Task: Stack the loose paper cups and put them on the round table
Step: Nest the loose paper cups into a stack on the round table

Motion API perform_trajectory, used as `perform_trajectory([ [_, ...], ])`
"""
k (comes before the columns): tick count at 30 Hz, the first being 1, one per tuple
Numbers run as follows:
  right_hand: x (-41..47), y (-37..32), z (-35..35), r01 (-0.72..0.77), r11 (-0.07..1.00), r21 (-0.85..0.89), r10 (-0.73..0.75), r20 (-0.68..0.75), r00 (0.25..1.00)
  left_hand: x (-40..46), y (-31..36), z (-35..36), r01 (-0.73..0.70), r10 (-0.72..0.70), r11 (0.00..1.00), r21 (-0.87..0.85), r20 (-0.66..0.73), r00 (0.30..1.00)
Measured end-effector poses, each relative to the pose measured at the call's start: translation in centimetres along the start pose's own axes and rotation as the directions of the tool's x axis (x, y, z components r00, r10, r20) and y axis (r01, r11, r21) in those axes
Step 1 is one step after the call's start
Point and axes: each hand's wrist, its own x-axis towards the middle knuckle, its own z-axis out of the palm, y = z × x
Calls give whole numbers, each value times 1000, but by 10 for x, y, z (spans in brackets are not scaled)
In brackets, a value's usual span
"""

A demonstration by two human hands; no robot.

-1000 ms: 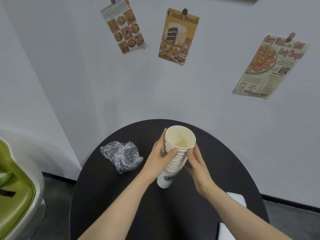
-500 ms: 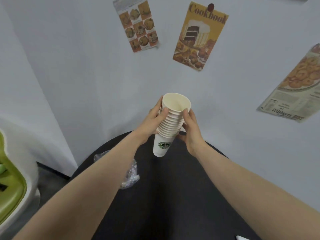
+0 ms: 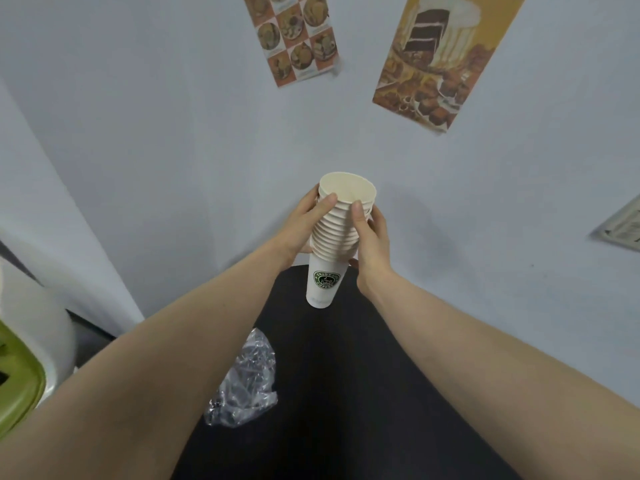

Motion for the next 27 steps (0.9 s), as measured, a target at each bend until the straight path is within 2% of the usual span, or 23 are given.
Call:
perform_trajectory([
  [8,-2,4,6,10,1000,21,-10,-26,1000,3,-2,-1,49,-50,999,-15,-34,998],
  [14,-12,1,2,-8,1000,-25,7,-18,1000,-2,1,0,44,-43,999,15,-42,998],
  [18,-22,-8,-9,-50,994,-98,48,-15,999,-13,7,-2,67,-62,997,36,-115,991],
  [27,-110,-1,-76,-45,979,-198,45,-3,999,-93,-5,8,-40,42,999,16,-170,984],
])
